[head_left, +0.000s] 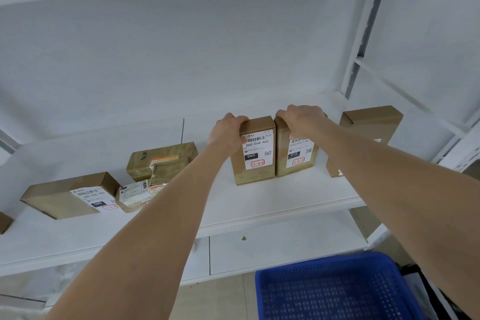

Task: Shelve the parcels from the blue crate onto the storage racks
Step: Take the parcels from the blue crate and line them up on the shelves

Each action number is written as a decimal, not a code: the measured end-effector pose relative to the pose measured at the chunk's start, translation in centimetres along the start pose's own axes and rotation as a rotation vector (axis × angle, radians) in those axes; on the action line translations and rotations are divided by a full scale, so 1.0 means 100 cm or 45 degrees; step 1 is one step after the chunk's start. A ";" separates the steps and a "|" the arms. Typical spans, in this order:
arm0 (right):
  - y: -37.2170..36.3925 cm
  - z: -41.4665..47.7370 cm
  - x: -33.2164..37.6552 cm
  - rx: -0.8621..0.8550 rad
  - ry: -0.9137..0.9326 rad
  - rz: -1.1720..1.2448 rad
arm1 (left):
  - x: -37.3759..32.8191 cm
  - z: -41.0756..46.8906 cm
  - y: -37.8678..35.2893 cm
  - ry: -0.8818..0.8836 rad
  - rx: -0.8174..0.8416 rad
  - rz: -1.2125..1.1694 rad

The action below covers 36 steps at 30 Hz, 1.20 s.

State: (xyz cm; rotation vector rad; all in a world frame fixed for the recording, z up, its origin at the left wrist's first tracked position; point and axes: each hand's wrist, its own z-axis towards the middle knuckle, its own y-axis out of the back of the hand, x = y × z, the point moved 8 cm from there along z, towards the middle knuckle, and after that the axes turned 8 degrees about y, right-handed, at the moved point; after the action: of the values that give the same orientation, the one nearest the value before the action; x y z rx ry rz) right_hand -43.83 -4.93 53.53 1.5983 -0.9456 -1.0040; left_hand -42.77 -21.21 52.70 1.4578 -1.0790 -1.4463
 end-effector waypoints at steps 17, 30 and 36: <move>0.006 -0.014 -0.027 -0.008 -0.011 0.086 | -0.026 0.003 -0.005 -0.028 0.124 0.191; -0.024 -0.060 -0.118 -0.017 -0.311 0.093 | -0.093 0.012 -0.022 -0.137 0.040 0.228; -0.019 -0.040 -0.110 -0.084 -0.264 0.068 | -0.091 0.015 -0.023 -0.147 0.052 0.230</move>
State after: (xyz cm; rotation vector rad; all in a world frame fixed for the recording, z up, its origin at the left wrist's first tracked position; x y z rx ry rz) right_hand -43.81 6.92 54.11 1.4264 -1.0777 -1.1679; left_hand -44.02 -11.78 53.35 1.2810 -1.2840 -1.4005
